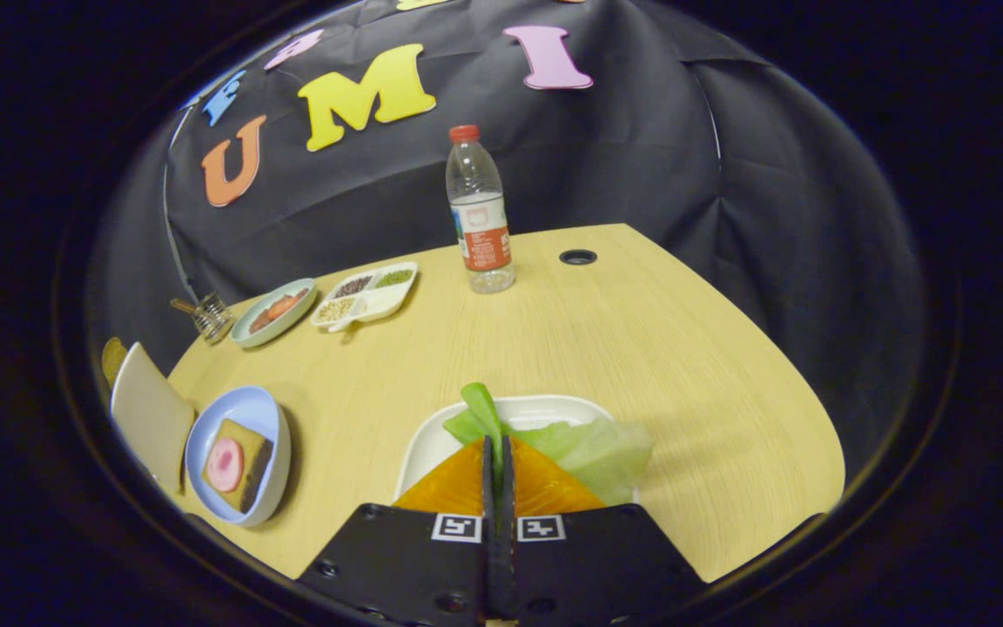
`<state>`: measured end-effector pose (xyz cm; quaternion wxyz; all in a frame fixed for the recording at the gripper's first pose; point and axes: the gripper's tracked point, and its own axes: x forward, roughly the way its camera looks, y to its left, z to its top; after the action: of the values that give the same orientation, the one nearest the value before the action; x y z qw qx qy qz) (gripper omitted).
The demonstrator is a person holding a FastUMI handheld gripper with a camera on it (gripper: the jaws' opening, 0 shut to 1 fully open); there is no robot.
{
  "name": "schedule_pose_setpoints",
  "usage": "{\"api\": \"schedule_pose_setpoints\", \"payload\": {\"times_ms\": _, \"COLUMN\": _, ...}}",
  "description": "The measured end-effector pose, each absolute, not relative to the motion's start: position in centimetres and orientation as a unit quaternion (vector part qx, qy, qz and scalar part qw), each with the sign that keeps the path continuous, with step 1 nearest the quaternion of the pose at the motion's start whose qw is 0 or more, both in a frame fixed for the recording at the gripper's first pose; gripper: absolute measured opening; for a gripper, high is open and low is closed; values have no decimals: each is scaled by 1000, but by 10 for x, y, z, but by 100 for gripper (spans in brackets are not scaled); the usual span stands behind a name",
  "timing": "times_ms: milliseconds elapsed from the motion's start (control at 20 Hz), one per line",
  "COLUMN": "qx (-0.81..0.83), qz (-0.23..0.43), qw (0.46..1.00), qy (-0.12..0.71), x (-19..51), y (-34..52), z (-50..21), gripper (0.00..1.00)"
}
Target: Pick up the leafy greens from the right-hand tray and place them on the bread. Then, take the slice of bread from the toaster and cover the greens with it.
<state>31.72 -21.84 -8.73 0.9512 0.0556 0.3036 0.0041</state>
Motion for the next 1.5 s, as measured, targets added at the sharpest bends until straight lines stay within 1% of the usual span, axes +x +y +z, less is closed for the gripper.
{"api": "schedule_pose_setpoints", "payload": {"times_ms": 500, "qx": 88, "qz": 32, "qw": 967, "qy": 237, "x": 299, "y": -190, "z": -24, "gripper": 0}}
{"api": "schedule_pose_setpoints", "payload": {"times_ms": 800, "qx": 141, "qz": 68, "qw": 965, "qy": 212, "x": 284, "y": -133, "z": 6, "gripper": 0}}
{"api": "schedule_pose_setpoints", "payload": {"times_ms": 950, "qx": 129, "qz": 73, "qw": 970, "qy": 192, "x": 280, "y": -103, "z": 14, "gripper": 0}}
{"api": "schedule_pose_setpoints", "payload": {"times_ms": 1300, "qx": 83, "qz": 81, "qw": 977, "qy": 179, "x": 285, "y": -27, "z": -3, "gripper": 0}}
{"api": "schedule_pose_setpoints", "payload": {"times_ms": 1500, "qx": 31, "qz": 57, "qw": 982, "qy": 176, "x": 289, "y": -6, "z": -23, "gripper": 0}}
